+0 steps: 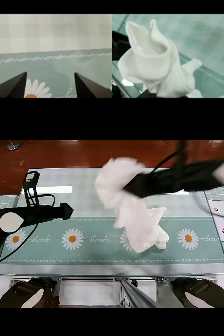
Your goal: Fold the shirts.
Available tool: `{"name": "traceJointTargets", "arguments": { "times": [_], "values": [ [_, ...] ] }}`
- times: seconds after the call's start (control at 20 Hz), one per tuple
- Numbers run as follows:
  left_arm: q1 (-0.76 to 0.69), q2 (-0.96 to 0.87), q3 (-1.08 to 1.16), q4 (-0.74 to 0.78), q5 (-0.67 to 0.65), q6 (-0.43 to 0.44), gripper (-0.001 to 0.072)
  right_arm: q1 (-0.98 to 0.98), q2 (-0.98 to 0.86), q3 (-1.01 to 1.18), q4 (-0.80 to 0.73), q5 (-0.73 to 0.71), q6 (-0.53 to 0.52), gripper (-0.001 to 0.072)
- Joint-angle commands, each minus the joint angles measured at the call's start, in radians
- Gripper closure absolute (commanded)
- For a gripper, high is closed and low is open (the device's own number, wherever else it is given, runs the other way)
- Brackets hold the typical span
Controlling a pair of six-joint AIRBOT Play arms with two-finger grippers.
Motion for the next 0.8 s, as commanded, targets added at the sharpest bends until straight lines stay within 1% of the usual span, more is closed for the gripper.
{"name": "traceJointTargets", "arguments": {
  "times": [0.0, 0.05, 0.1, 0.15, 0.2, 0.25, 0.3, 0.35, 0.4, 0.55, 0.6, 0.7, 0.75],
  "values": [
    [0.0, -0.016, 0.0, -0.003, -0.006, 0.001, 0.0008, 0.175, -0.18, -0.128, 0.014, -0.13, 0.04, 0.068],
    [0.0, -0.024, 0.0, -0.003, -0.006, 0.002, 0.0007, 0.195, -0.239, -0.128, 0.039, -0.129, 0.037, 0.068],
    [0.0, -0.031, 0.0, -0.003, -0.007, 0.002, 0.0007, 0.206, -0.283, -0.128, 0.074, -0.124, 0.036, 0.0639],
    [0.0, -0.039, 0.0, -0.003, -0.008, 0.001, 0.0008, 0.209, -0.317, -0.128, 0.142, -0.11, 0.019, 0.0394],
    [0.0, -0.047, 0.0, -0.003, -0.017, 0.001, 0.0007, 0.201, -0.332, -0.126, 0.208, -0.086, -0.043, 0.0158],
    [0.0, -0.053, 0.0, -0.003, -0.032, 0.001, 0.0007, 0.179, -0.332, -0.111, 0.229, -0.041, -0.087, 0.0126],
    [0.0, -0.06, 0.0, -0.003, -0.058, 0.002, 0.0007, 0.132, -0.322, -0.078, 0.2, 0.035, -0.092, 0.0127],
    [0.0, -0.062, 0.001, -0.003, -0.091, 0.013, 0.0007, 0.064, -0.303, -0.038, 0.136, 0.127, -0.084, 0.0127],
    [0.0, -0.063, 0.001, -0.002, -0.136, 0.047, 0.0007, -0.015, -0.269, -0.009, 0.056, 0.203, -0.063, 0.0126],
    [0.004, -0.064, -0.013, 0.004, -0.284, 0.066, 0.0007, -0.332, -0.088, -0.008, -0.208, 0.325, -0.005, 0.0126],
    [0.006, -0.064, -0.039, -0.005, -0.32, 0.064, 0.0008, -0.445, -0.023, -0.037, -0.254, 0.341, -0.005, 0.0126],
    [0.008, -0.064, -0.141, -0.084, -0.333, 0.066, 0.0008, -0.682, 0.126, -0.171, -0.29, 0.34, -0.022, 0.0127],
    [0.008, -0.064, -0.204, -0.153, -0.315, 0.077, 0.0008, -0.795, 0.21, -0.279, -0.278, 0.29, 0.006, 0.0127]
  ]
}}
